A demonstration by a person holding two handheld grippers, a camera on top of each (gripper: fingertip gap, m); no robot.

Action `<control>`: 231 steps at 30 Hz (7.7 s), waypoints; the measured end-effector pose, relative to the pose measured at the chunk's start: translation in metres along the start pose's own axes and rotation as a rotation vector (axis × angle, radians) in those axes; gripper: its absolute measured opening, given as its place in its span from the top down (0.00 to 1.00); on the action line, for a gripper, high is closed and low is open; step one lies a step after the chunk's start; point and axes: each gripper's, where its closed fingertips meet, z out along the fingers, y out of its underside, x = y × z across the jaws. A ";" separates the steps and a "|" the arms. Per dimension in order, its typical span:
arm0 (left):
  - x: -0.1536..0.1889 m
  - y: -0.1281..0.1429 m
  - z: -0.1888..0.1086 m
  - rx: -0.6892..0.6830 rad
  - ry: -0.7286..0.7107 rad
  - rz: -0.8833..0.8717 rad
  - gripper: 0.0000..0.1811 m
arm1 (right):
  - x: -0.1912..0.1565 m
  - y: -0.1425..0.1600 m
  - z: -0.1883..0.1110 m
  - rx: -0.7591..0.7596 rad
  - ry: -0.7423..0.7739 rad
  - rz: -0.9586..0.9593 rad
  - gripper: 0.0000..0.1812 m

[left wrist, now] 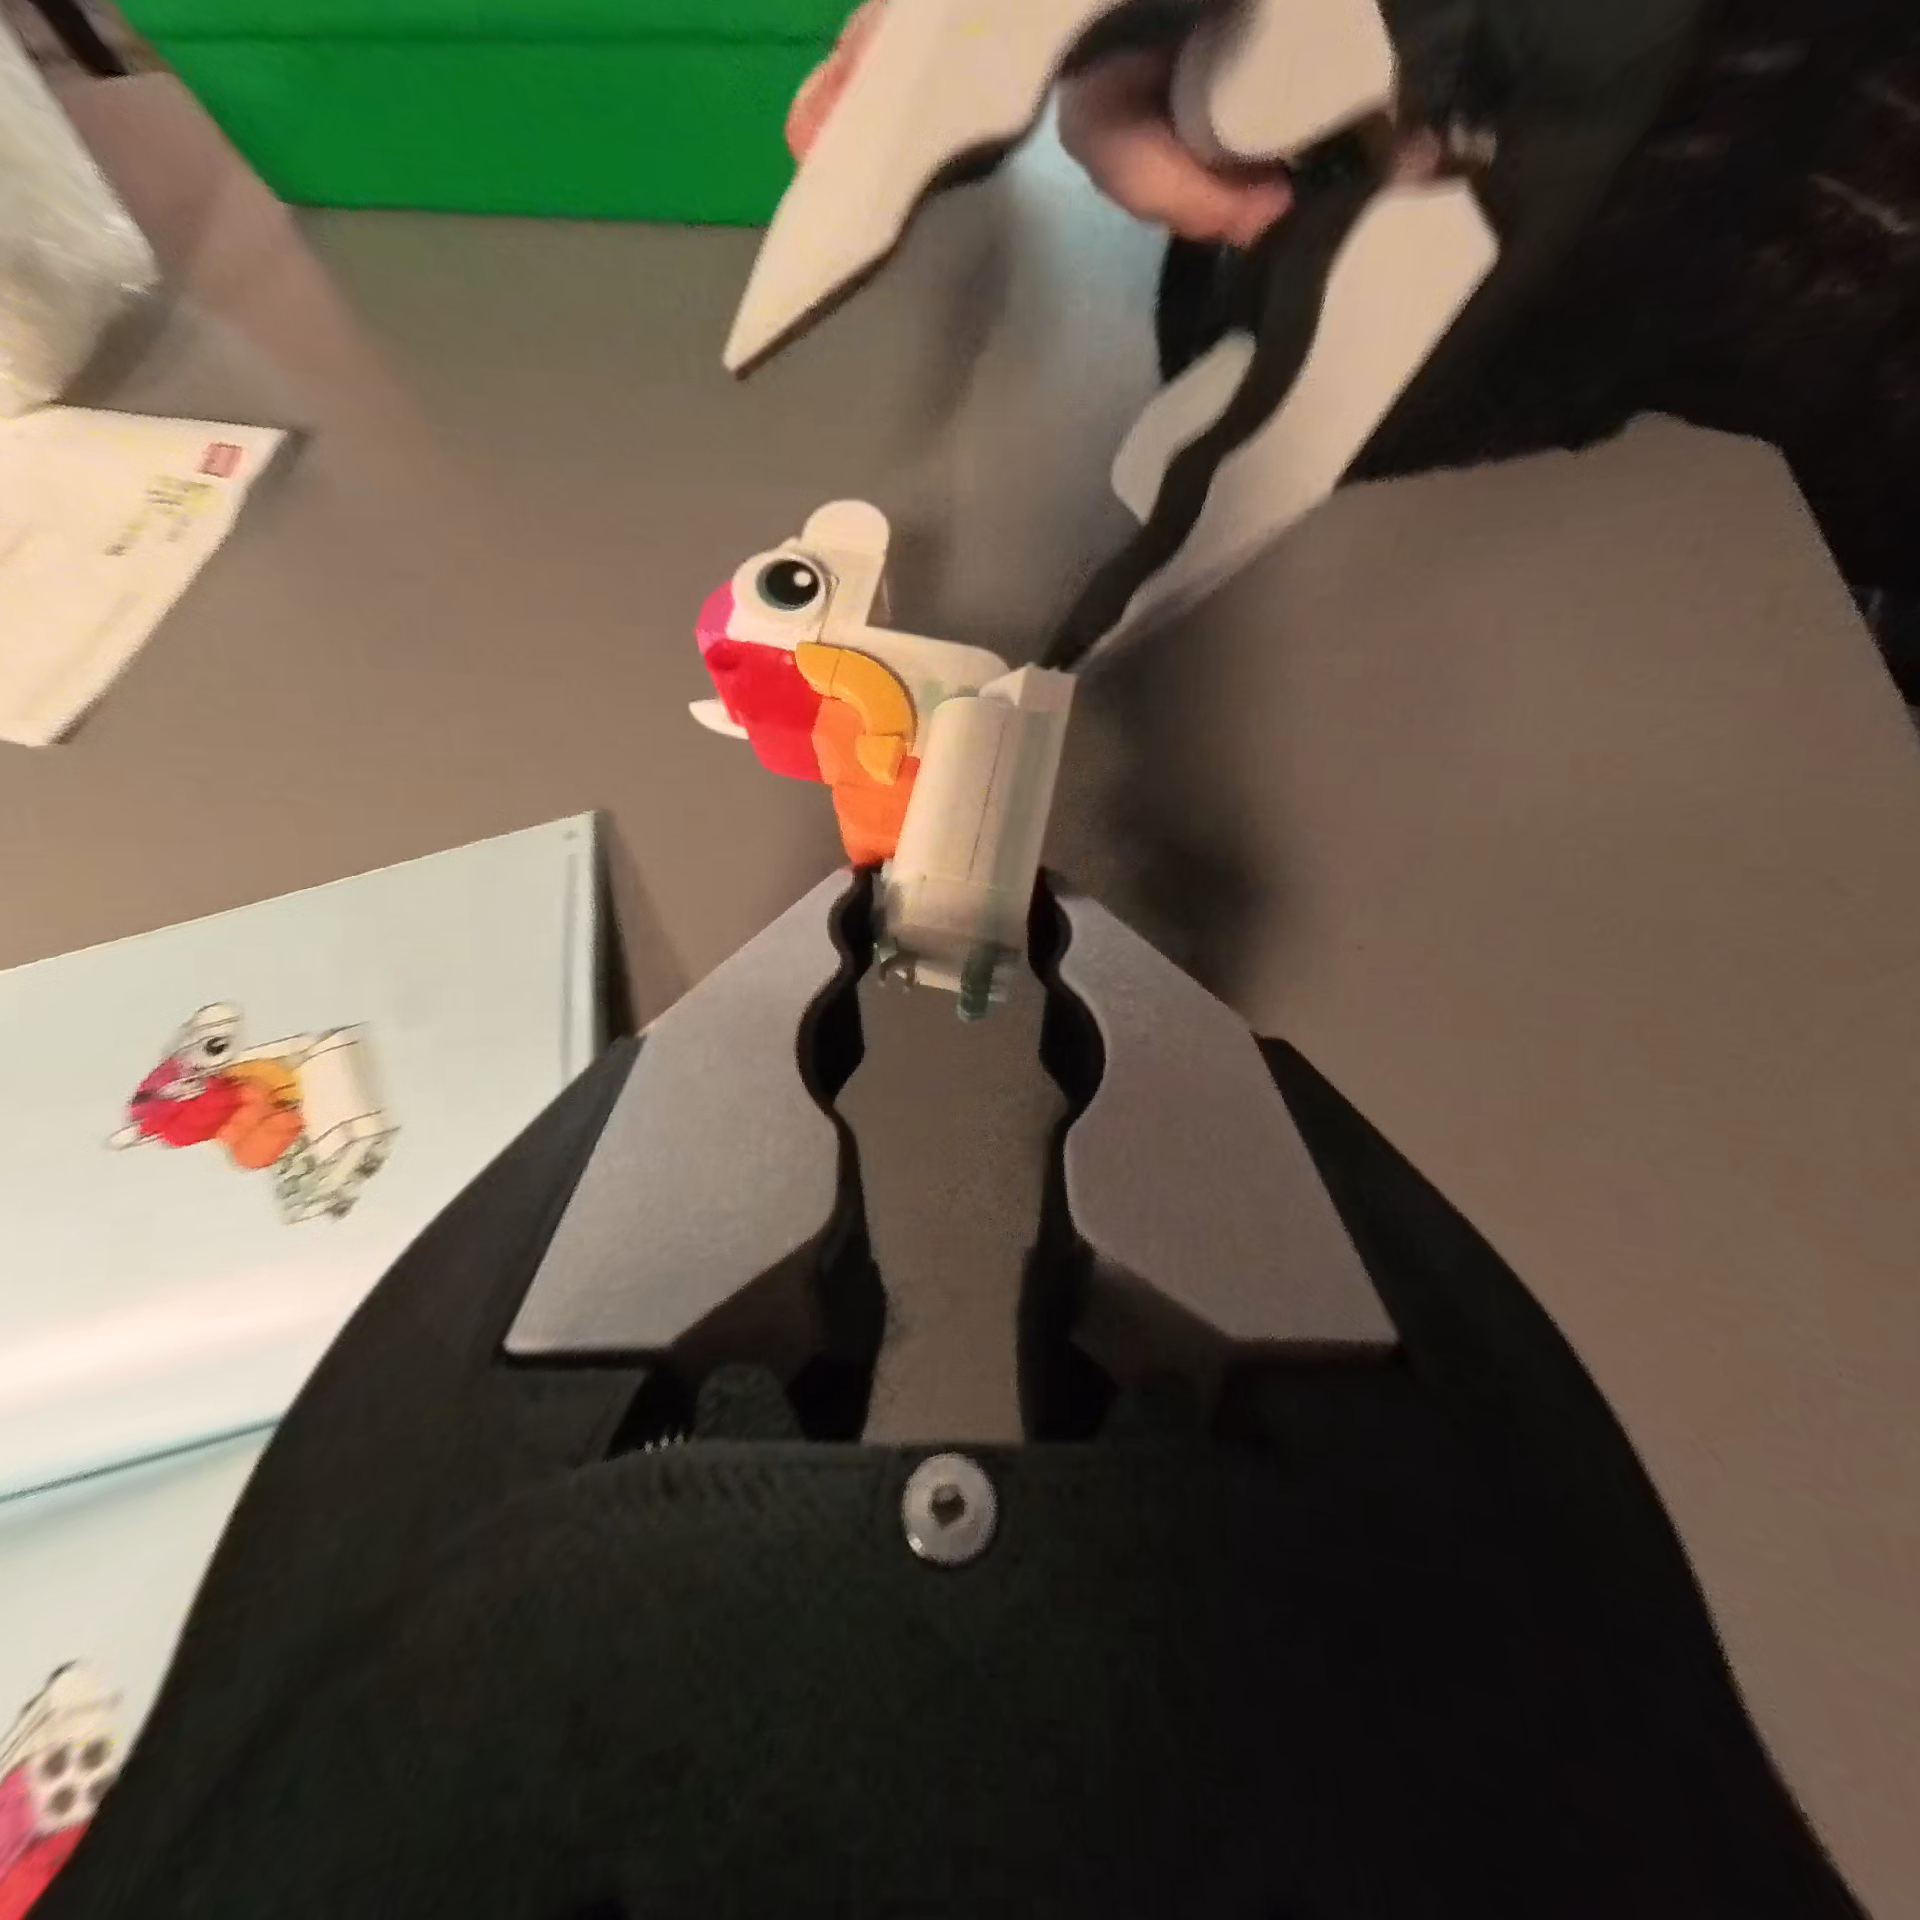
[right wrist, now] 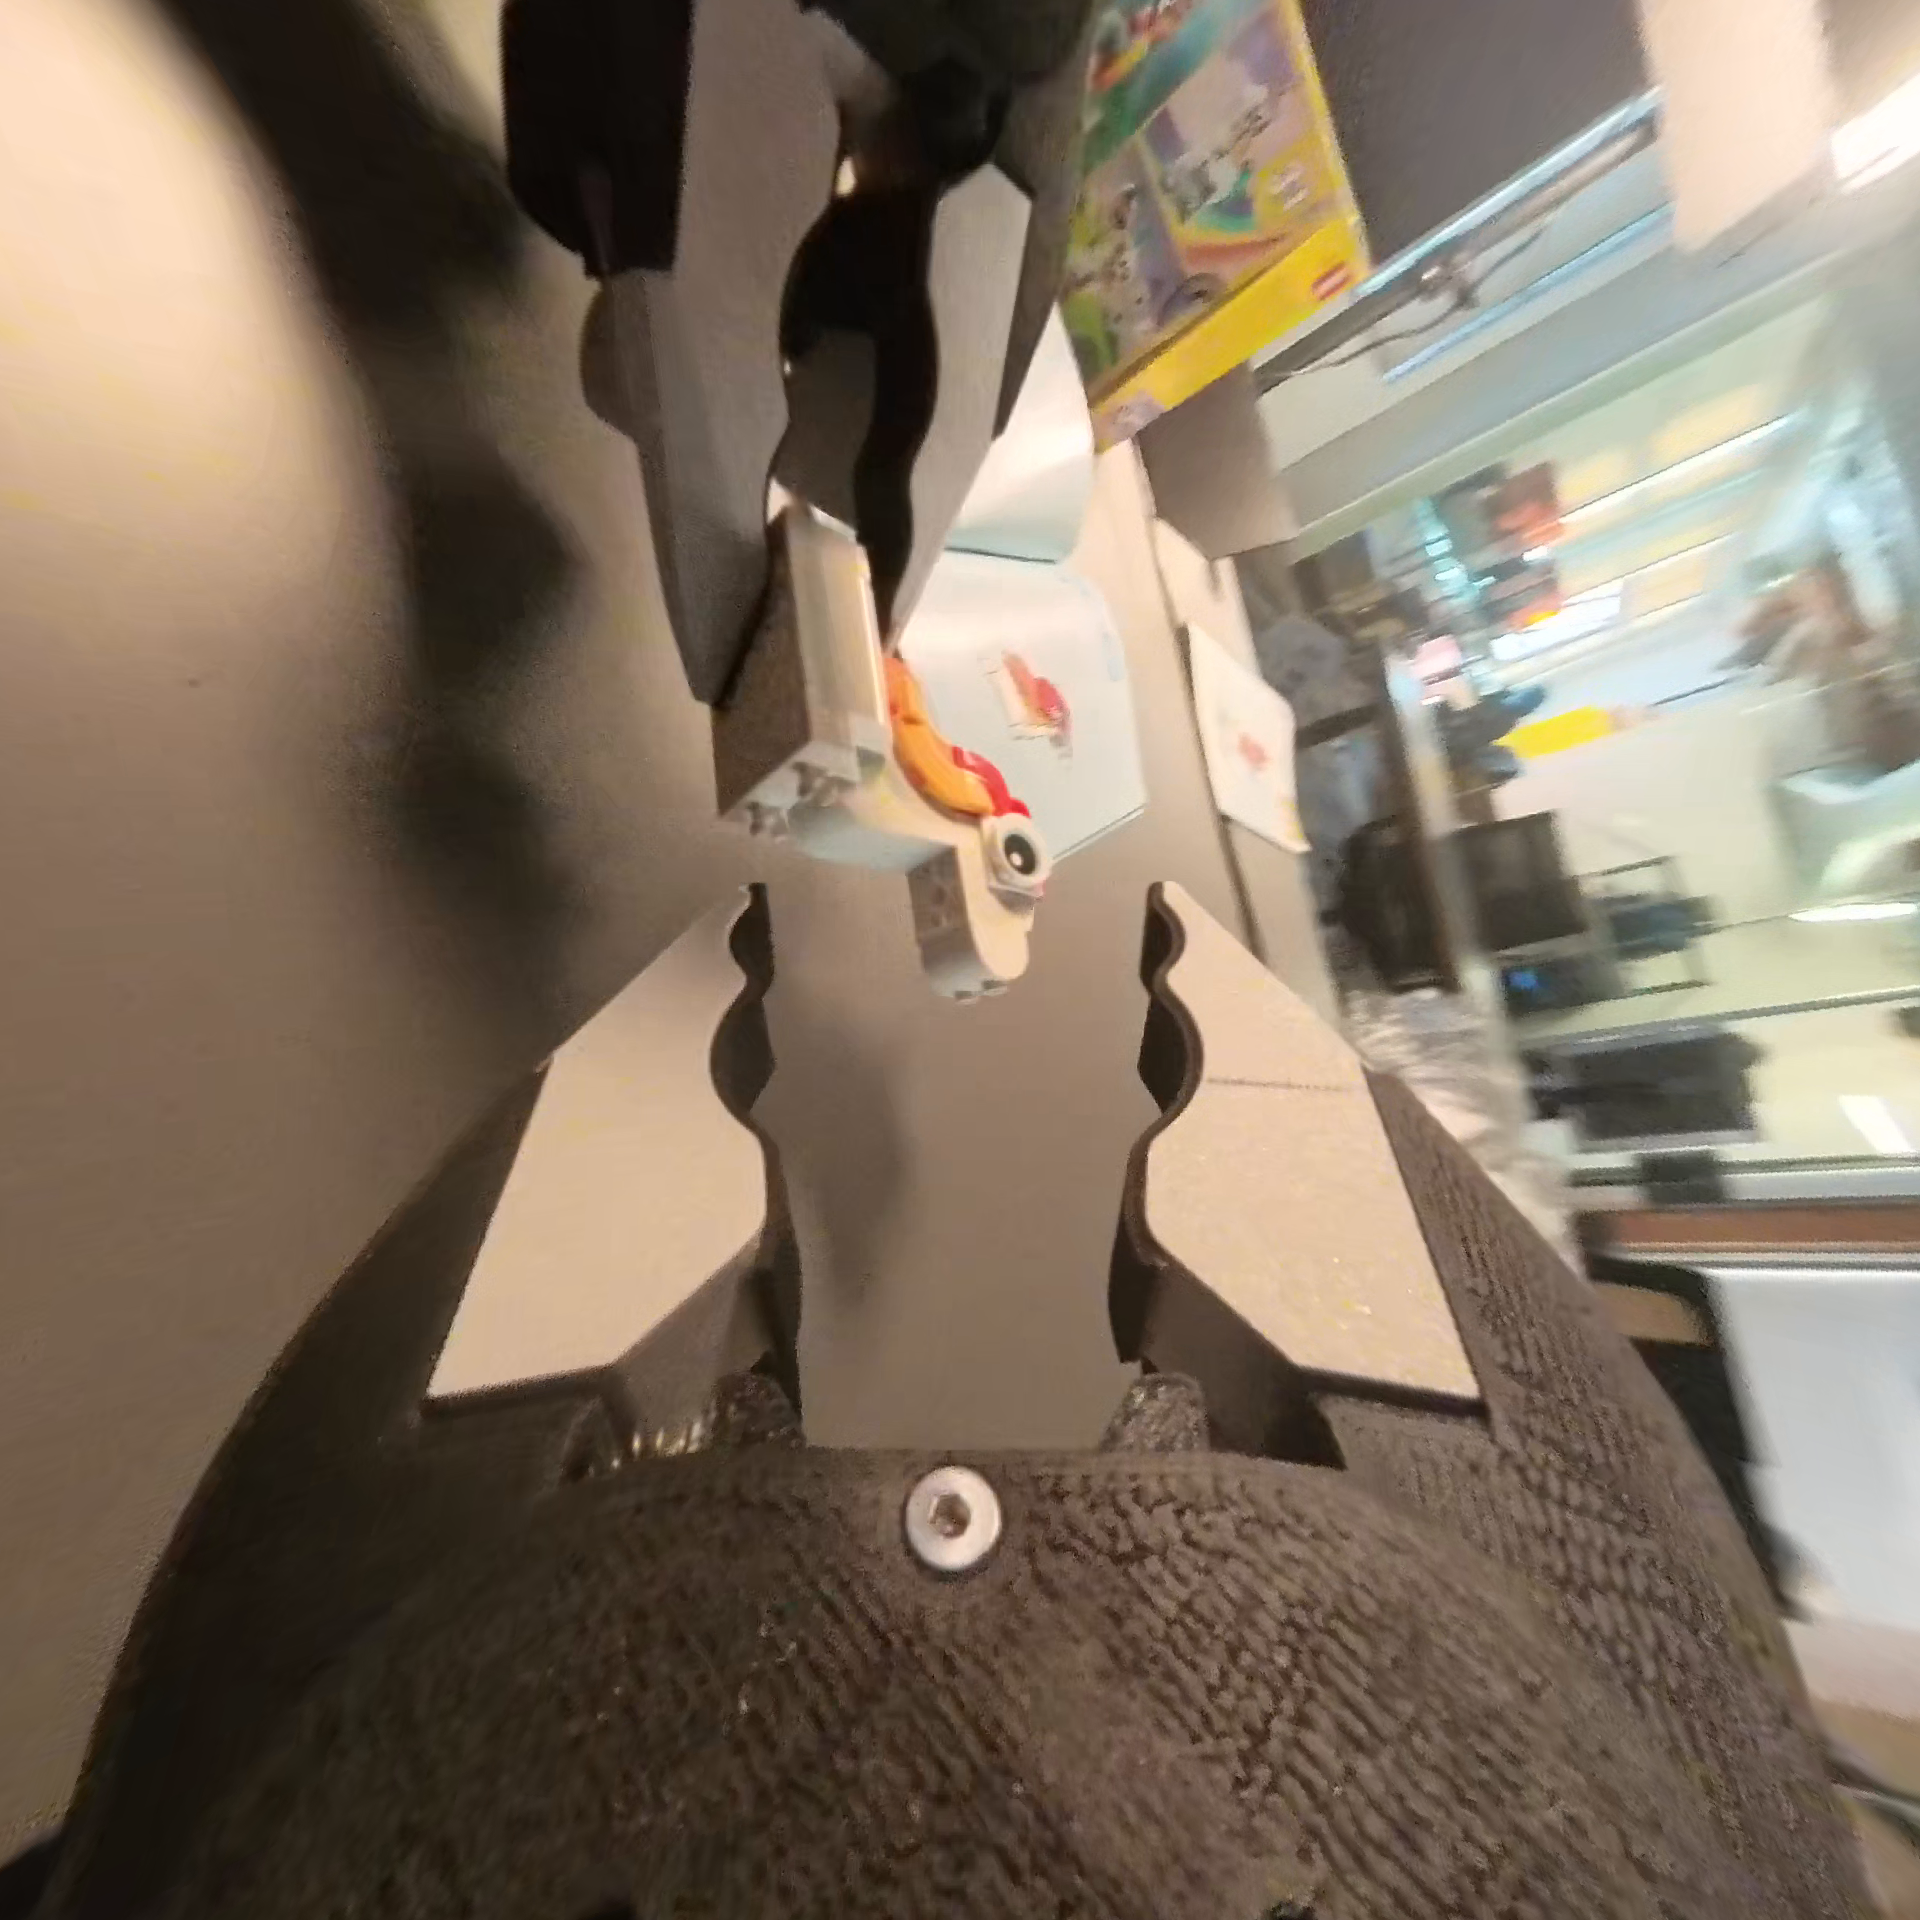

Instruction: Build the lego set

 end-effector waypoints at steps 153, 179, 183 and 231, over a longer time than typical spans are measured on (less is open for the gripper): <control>0.048 -0.011 -0.033 0.366 -0.339 1.259 0.84 | -0.039 -0.066 0.014 0.328 0.253 -0.445 0.87; 0.045 -0.002 -0.027 0.264 -0.375 1.424 0.89 | -0.051 -0.058 0.024 0.270 0.176 -0.468 0.87; 0.044 -0.001 -0.026 0.262 -0.376 1.413 0.89 | -0.052 -0.056 0.025 0.257 0.168 -0.469 0.87; 0.039 -0.006 -0.026 0.247 -0.372 1.321 0.90 | -0.047 -0.049 0.027 0.228 0.182 -0.451 0.87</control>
